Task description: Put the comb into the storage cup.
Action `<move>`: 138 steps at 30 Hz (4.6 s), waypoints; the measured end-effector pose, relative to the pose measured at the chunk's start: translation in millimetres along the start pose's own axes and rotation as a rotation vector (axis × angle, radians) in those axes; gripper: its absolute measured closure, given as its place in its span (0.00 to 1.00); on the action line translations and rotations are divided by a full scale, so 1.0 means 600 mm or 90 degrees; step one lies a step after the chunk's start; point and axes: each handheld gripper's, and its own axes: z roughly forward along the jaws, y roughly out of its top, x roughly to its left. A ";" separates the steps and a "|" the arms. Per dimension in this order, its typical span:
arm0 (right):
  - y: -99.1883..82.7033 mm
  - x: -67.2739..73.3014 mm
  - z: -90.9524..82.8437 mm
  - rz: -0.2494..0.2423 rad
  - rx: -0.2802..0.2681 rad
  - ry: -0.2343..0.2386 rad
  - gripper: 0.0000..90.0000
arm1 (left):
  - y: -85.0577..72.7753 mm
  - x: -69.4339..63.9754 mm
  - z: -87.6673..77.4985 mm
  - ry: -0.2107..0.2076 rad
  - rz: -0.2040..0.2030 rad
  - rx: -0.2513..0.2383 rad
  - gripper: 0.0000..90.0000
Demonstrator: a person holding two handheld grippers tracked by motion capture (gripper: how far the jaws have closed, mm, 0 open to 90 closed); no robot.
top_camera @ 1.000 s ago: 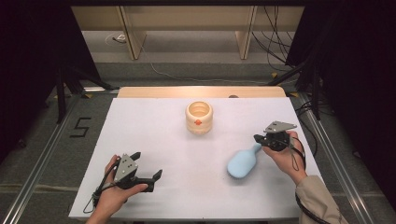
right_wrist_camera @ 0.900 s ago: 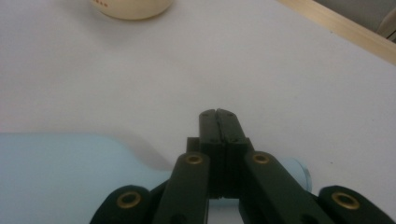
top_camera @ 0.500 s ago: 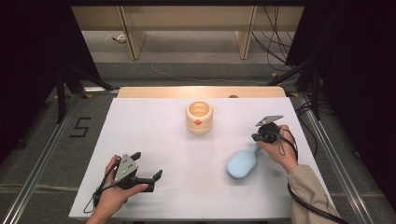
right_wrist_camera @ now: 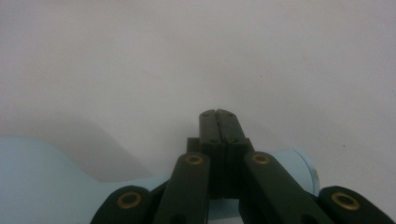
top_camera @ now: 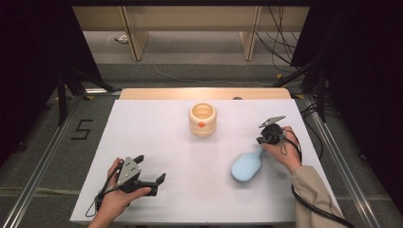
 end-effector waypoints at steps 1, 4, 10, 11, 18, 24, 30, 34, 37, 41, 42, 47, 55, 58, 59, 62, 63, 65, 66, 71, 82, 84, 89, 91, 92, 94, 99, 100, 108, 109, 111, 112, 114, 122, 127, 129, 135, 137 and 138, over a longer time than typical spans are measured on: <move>0.001 0.000 0.000 0.000 0.003 -0.001 1.00 | 0.000 0.000 0.000 0.000 0.000 0.000 0.00; 0.002 0.002 0.000 -0.001 0.017 -0.004 1.00 | 0.000 0.000 0.000 -0.001 -0.001 0.000 0.00; 0.002 0.004 -0.002 0.001 0.042 -0.012 1.00 | 0.000 0.000 0.000 -0.001 -0.001 0.000 0.00; 0.002 0.005 -0.002 0.000 0.044 -0.012 1.00 | 0.000 0.000 0.000 -0.001 0.000 0.000 0.00; -0.001 0.005 -0.003 0.006 0.068 -0.009 1.00 | 0.000 0.000 0.000 -0.001 -0.001 0.000 0.00; -0.009 0.001 -0.011 0.031 0.086 -0.002 1.00 | 0.000 0.000 0.000 0.000 -0.001 0.001 0.00; -0.020 0.001 -0.021 0.036 0.099 -0.001 1.00 | 0.000 0.000 -0.001 0.000 -0.002 0.001 0.00; -0.032 0.005 -0.030 0.039 0.105 0.003 1.00 | -0.001 0.000 -0.001 0.001 -0.003 0.002 0.00; -0.041 0.008 -0.036 0.040 0.110 0.009 1.00 | -0.001 0.001 -0.001 0.002 -0.004 0.002 0.00; -0.054 0.015 -0.048 0.048 0.113 0.020 1.00 | -0.001 0.001 -0.001 0.001 -0.004 0.002 0.00; -0.058 0.017 -0.050 0.048 0.113 0.020 1.00 | -0.001 0.001 -0.001 0.001 -0.005 0.002 0.00; -0.073 0.025 -0.059 0.057 0.125 0.031 1.00 | -0.001 0.001 -0.001 0.002 -0.004 0.001 0.00; -0.090 0.039 -0.070 0.056 0.136 0.042 1.00 | -0.001 0.001 -0.001 0.001 -0.006 0.002 0.00; -0.094 0.045 -0.074 0.053 0.138 0.043 1.00 | -0.001 0.001 -0.001 0.001 -0.005 0.001 0.00; -0.095 0.046 -0.075 0.050 0.140 0.043 1.00 | -0.001 0.001 -0.001 0.001 -0.005 0.001 0.00; -0.098 0.050 -0.078 0.049 0.139 0.042 1.00 | -0.001 0.001 -0.001 0.001 -0.005 0.001 0.00; -0.099 0.051 -0.079 0.047 0.142 0.043 1.00 | -0.001 0.001 -0.001 0.001 -0.005 0.001 0.00; -0.100 0.055 -0.081 0.041 0.145 0.041 1.00 | -0.001 0.001 -0.001 0.001 -0.005 0.001 0.00; -0.100 0.055 -0.081 0.041 0.145 0.041 1.00 | -0.001 0.001 -0.001 0.001 -0.005 0.001 0.00; -0.102 0.064 -0.084 0.036 0.150 0.046 1.00 | -0.001 0.001 -0.001 0.001 -0.005 0.001 0.00; -0.103 0.068 -0.087 0.033 0.155 0.053 1.00 | -0.001 0.001 0.000 -0.001 -0.007 0.001 0.00; -0.104 0.068 -0.086 0.038 0.154 0.053 1.00 | -0.001 0.001 0.000 -0.001 -0.008 0.001 0.00; -0.103 0.066 -0.087 0.038 0.150 0.054 1.00 | -0.001 0.000 0.000 -0.001 -0.006 0.002 0.00; -0.102 0.065 -0.089 0.038 0.146 0.053 0.99 | -0.001 0.000 0.000 -0.001 -0.007 0.001 0.00; -0.102 0.064 -0.090 0.038 0.145 0.051 0.98 | -0.001 0.001 0.001 -0.001 -0.007 0.001 0.00; -0.102 0.062 -0.092 0.038 0.144 0.052 0.97 | -0.001 0.001 0.001 -0.002 -0.007 0.003 0.00; -0.100 0.055 -0.099 0.040 0.133 0.046 0.91 | -0.001 0.001 0.001 -0.001 -0.005 0.003 0.00; -0.099 0.054 -0.101 0.041 0.127 0.045 0.90 | -0.001 0.001 0.001 -0.001 -0.005 0.003 0.00; -0.092 0.047 -0.117 0.050 0.114 0.042 0.67 | -0.001 0.000 0.001 0.001 -0.006 0.004 0.00; -0.091 0.047 -0.119 0.052 0.113 0.042 0.64 | -0.001 0.000 0.001 0.001 -0.007 0.002 0.00; -0.089 0.048 -0.124 0.059 0.106 0.040 0.58 | -0.001 -0.001 0.002 0.001 -0.008 0.002 0.00; -0.088 0.047 -0.126 0.059 0.104 0.041 0.54 | -0.001 0.000 0.002 0.001 -0.007 0.004 0.00; -0.087 0.047 -0.128 0.056 0.104 0.046 0.47 | -0.001 0.000 0.002 0.002 -0.006 0.004 0.00; -0.079 0.055 -0.139 0.025 0.109 0.065 0.30 | -0.001 0.000 0.003 0.001 -0.007 0.004 0.00; -0.072 0.068 -0.130 -0.016 0.145 0.093 0.23 | -0.001 0.000 0.003 0.001 -0.006 0.005 0.00; -0.070 0.073 -0.124 -0.029 0.161 0.102 0.22 | -0.001 -0.001 0.003 0.000 -0.005 0.004 0.00; -0.060 0.082 -0.115 -0.055 0.185 0.114 0.25 | 0.000 -0.001 0.003 0.000 -0.005 0.003 0.00; -0.056 0.083 -0.112 -0.052 0.182 0.113 0.25 | -0.001 -0.001 0.003 0.001 -0.006 0.004 0.00; -0.054 0.084 -0.111 -0.051 0.185 0.112 0.25 | -0.001 0.000 0.003 0.001 -0.007 0.004 0.00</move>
